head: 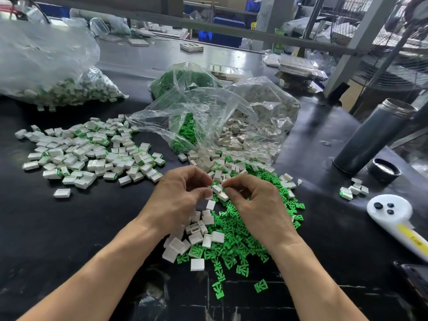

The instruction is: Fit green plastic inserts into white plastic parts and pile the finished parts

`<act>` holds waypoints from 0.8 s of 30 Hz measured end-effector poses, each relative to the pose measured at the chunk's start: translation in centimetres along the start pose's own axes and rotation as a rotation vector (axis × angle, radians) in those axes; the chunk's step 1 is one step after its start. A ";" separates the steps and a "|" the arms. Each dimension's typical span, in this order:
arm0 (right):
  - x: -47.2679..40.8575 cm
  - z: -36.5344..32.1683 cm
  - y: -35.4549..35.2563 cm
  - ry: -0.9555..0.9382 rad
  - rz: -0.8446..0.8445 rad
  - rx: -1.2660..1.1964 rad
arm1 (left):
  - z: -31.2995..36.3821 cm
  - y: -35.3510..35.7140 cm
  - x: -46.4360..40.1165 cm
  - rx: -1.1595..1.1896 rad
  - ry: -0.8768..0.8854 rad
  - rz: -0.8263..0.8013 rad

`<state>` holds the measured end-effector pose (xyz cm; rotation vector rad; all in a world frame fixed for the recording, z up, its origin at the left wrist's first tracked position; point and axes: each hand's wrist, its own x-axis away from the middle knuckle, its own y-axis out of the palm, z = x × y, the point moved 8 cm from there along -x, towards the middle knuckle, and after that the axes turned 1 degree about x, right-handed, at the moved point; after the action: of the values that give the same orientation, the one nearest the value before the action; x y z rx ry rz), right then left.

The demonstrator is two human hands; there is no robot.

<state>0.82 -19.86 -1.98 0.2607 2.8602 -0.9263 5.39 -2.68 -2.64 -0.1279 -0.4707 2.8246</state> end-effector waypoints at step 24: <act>0.2 -0.2 -0.3 0.011 0.025 0.307 | 0.0 0.1 0.5 -0.415 0.111 0.032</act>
<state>0.59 -19.95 -1.63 0.3297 2.7077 -1.3622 4.92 -2.58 -2.71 -0.3736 -1.0279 2.6900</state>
